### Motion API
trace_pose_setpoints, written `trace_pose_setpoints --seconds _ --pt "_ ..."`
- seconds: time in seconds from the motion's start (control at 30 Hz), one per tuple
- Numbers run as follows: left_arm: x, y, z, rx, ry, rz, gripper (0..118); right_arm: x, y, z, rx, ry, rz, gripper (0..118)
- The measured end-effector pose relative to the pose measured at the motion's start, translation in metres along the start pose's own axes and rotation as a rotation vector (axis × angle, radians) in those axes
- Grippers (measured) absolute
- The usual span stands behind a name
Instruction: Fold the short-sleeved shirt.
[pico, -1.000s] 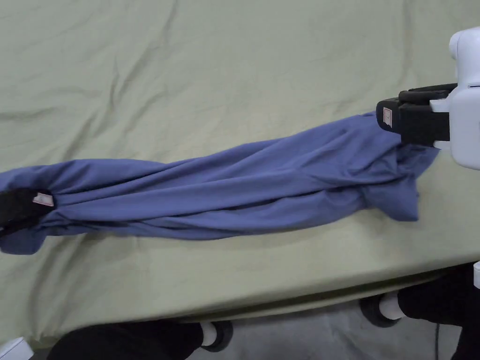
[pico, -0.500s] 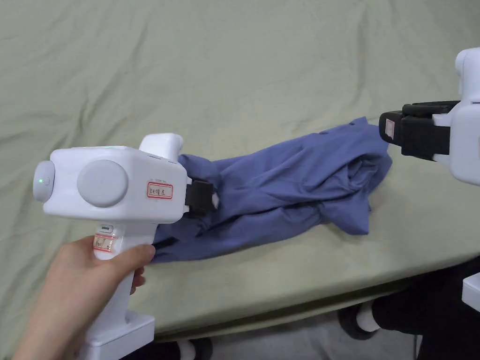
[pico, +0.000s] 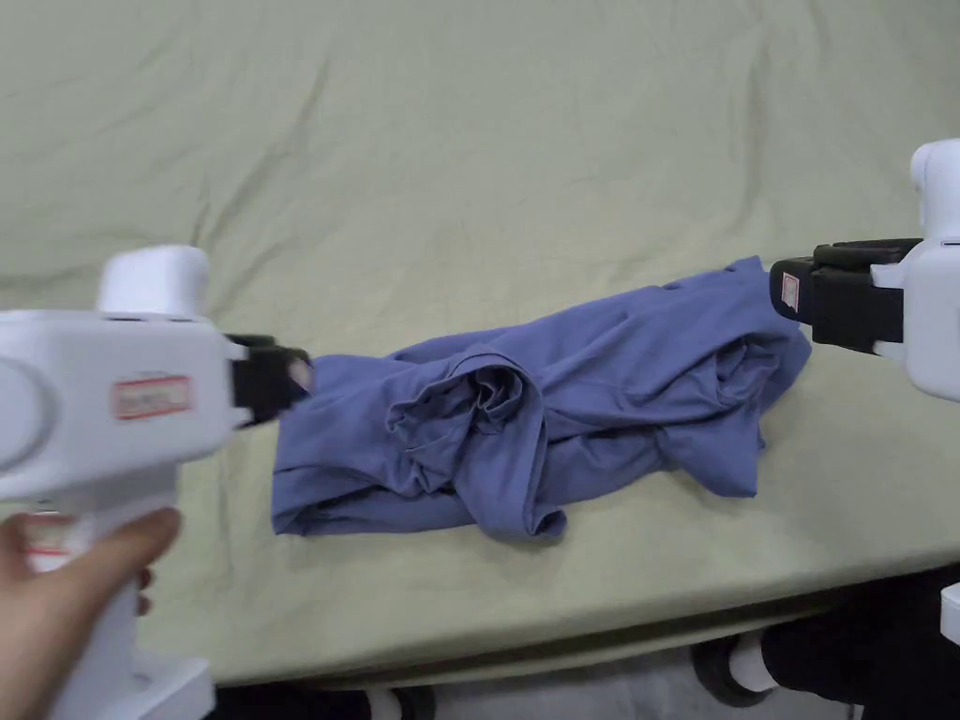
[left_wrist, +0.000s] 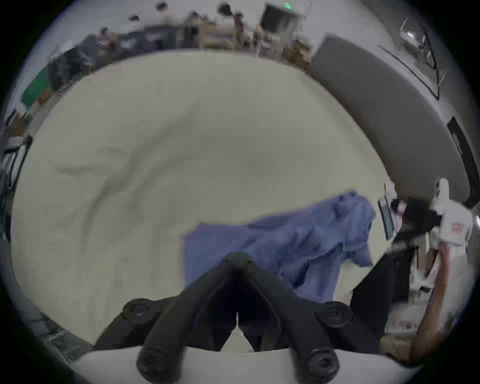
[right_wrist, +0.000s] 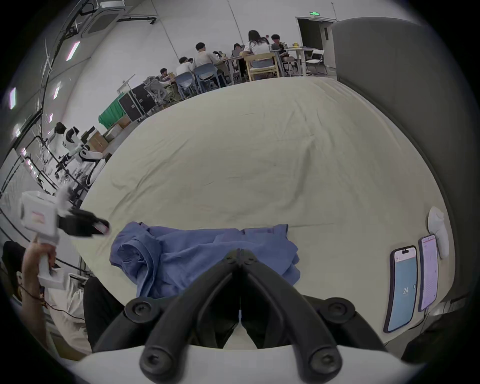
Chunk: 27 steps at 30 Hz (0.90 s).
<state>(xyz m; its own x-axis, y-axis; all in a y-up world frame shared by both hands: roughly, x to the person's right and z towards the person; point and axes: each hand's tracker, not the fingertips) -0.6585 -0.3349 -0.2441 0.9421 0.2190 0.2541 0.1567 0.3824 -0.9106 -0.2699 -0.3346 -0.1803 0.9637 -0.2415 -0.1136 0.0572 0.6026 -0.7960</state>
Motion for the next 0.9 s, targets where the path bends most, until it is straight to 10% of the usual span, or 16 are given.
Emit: trace_pose_setpoints --seconds 0.47,0.83,0.9 --pt "0.155 -0.016 -0.089 -0.156 0.046 -0.397 0 0.004 -0.001 -0.01 -0.042 -0.013 -0.008 3" --pt "-0.016 -0.005 0.011 0.064 -0.766 0.105 0 -0.005 0.004 -0.001 -0.028 0.007 -0.011 3" --pt "-0.069 -0.021 0.009 0.08 -0.839 0.195 45 -0.008 0.003 0.0 -0.031 0.008 -0.008 3"
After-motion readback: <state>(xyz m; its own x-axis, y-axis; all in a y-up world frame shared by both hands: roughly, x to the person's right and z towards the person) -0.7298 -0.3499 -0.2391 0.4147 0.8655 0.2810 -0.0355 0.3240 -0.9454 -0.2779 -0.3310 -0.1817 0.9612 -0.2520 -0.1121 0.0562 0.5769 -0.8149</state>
